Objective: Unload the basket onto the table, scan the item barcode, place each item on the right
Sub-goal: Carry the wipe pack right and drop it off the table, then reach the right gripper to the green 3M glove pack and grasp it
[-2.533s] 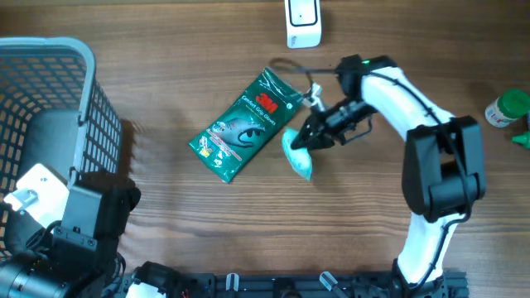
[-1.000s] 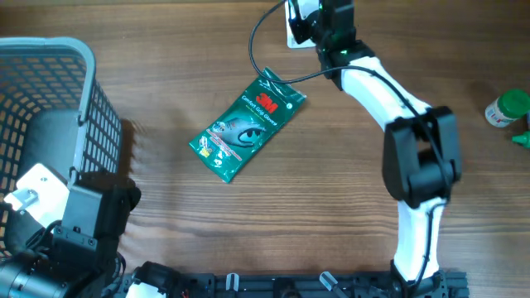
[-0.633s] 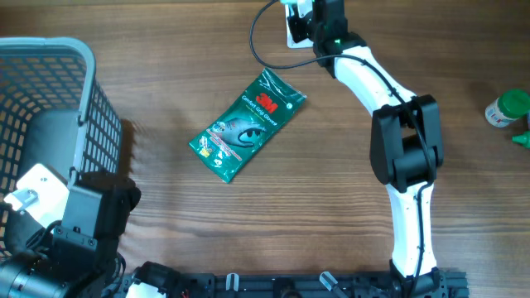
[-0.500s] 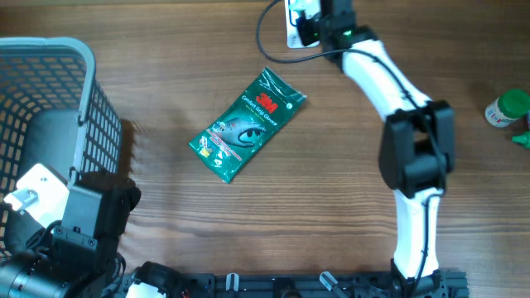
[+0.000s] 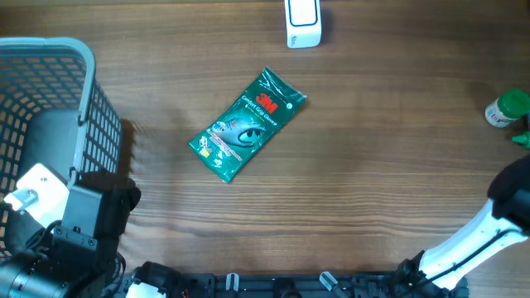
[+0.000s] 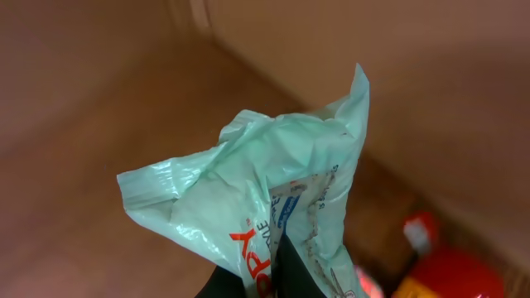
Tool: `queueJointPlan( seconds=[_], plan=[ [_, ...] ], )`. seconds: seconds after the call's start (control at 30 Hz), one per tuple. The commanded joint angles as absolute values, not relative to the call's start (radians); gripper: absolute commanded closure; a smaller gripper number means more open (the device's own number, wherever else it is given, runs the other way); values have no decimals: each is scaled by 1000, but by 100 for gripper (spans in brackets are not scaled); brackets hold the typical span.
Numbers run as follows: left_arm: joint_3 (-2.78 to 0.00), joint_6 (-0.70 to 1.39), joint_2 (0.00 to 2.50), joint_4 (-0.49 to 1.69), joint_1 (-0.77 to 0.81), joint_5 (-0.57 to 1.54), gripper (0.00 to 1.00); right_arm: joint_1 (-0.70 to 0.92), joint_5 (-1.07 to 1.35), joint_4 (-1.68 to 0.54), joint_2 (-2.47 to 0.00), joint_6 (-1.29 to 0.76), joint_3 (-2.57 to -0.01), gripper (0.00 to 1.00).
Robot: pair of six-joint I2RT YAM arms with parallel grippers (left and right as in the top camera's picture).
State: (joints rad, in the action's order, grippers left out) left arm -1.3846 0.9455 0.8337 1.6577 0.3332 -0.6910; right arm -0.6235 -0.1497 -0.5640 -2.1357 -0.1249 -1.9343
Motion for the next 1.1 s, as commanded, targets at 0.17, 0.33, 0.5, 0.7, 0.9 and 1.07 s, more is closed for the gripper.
queueJointPlan(
  seconds=[0.17, 0.33, 0.5, 0.7, 0.9, 1.07],
  plan=[
    [-1386, 958, 831, 1658, 329, -707, 0, -624, -76, -617, -2235, -163, -1945, 25],
    [-1386, 958, 831, 1658, 329, -707, 0, -612, 157, -646, -2049, -261, -1948, 0],
    [-1386, 958, 831, 1658, 329, -707, 0, -489, 489, -837, -1848, -532, -1948, 0],
    [-1386, 958, 831, 1658, 329, -707, 0, -90, 488, -1039, -1871, -630, -1867, 0],
    [-1386, 958, 831, 1658, 329, -707, 0, 409, 485, -720, -2000, -552, -1573, 11],
    [-1386, 958, 831, 1658, 329, -707, 0, 669, 284, -347, -2053, -355, -1549, 23]
  ],
)
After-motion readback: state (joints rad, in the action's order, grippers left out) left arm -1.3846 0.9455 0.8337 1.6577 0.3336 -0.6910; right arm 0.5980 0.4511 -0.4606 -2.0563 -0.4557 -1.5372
